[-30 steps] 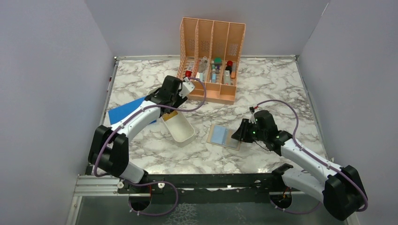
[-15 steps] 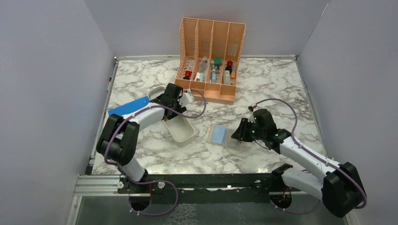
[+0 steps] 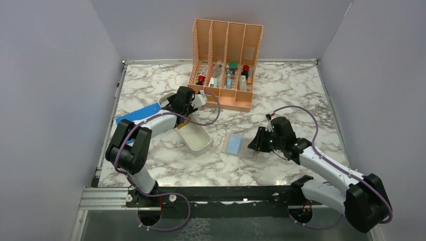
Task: Put the credit cards into the card holder
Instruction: Pick up the credit card from the storage box.
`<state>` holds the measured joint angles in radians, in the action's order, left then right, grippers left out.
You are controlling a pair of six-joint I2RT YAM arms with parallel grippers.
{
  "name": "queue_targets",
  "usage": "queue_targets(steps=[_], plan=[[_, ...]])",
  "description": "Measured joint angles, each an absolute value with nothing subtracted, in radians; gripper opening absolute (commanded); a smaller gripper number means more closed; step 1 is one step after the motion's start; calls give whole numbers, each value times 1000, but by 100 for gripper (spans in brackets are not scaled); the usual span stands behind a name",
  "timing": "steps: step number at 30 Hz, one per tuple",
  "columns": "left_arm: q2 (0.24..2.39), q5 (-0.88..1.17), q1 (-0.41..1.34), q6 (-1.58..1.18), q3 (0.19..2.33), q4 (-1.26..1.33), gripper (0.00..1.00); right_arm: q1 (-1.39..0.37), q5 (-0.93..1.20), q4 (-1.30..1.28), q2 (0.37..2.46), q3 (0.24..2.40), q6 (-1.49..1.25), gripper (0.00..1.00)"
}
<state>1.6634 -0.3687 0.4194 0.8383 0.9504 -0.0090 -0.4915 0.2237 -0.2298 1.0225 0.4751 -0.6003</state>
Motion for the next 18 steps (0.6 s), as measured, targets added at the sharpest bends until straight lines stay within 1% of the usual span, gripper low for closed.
queue_targets(steps=[4,8,18], plan=[[1665,-371,407,850,950,8,65,-492,222,-231,1023,475,-600,34],[1679,-371,406,852,950,10,69,-492,222,-231,1023,477,-600,34],[1699,-367,398,846,953,20,72,-492,221,-234,1023,487,-600,35]])
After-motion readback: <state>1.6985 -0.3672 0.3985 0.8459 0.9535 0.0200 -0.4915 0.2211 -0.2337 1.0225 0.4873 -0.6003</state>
